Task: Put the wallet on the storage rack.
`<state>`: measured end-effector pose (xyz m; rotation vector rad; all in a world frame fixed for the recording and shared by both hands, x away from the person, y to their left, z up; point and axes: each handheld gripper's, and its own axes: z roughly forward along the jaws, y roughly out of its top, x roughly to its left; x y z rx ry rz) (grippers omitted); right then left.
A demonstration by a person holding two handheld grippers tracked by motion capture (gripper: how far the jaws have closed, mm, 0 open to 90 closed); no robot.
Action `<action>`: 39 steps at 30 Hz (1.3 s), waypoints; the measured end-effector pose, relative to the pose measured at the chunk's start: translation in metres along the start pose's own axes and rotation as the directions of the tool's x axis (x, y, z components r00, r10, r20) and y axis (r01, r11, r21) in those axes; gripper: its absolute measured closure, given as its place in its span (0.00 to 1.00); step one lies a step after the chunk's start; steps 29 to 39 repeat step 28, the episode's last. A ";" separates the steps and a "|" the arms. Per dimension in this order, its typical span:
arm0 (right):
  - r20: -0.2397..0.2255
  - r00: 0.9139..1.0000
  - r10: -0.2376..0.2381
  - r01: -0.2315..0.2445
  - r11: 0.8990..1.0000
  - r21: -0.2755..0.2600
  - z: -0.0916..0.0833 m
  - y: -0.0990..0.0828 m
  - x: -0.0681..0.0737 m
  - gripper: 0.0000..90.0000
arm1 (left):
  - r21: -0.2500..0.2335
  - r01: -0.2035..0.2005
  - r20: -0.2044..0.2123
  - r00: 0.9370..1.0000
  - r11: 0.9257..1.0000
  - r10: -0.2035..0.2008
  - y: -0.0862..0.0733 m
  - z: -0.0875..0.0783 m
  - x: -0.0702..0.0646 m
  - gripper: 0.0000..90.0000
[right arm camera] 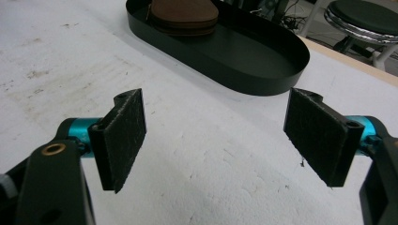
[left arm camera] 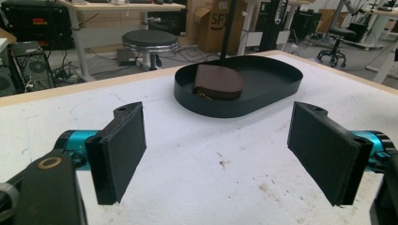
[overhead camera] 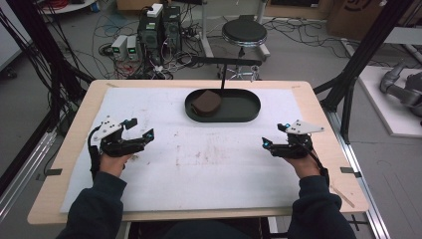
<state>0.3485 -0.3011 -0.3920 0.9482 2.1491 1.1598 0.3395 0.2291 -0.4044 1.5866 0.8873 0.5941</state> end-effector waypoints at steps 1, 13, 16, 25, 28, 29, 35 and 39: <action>0.003 1.000 -0.003 0.003 1.000 0.005 0.000 0.000 0.001 0.24 | 0.001 -0.002 0.000 1.000 1.000 0.002 0.000 0.000 0.000 0.22; 0.005 1.000 -0.008 0.008 1.000 0.013 0.004 0.001 0.003 0.24 | 0.000 -0.007 -0.014 1.000 1.000 0.007 -0.004 -0.004 0.000 0.22; 0.002 1.000 -0.009 0.009 1.000 0.017 0.005 0.001 0.003 0.24 | 0.001 -0.005 -0.018 1.000 1.000 0.005 -0.004 -0.004 0.001 0.22; -0.001 1.000 -0.008 0.008 1.000 0.017 0.005 0.001 0.003 0.24 | 0.002 0.000 -0.028 1.000 1.000 0.000 -0.005 -0.006 0.004 0.22; -0.002 1.000 -0.007 0.007 1.000 0.017 0.005 0.001 0.003 0.24 | 0.003 -0.001 -0.029 1.000 1.000 0.001 -0.005 -0.006 0.004 0.22; -0.002 1.000 -0.007 0.007 1.000 0.017 0.005 0.001 0.003 0.24 | 0.003 -0.001 -0.029 1.000 1.000 0.001 -0.005 -0.006 0.004 0.22; -0.002 1.000 -0.007 0.007 1.000 0.017 0.005 0.001 0.003 0.24 | 0.003 -0.001 -0.029 1.000 1.000 0.001 -0.005 -0.006 0.004 0.22; -0.002 1.000 -0.007 0.007 1.000 0.017 0.005 0.001 0.003 0.24 | 0.003 -0.001 -0.029 1.000 1.000 0.001 -0.005 -0.006 0.004 0.22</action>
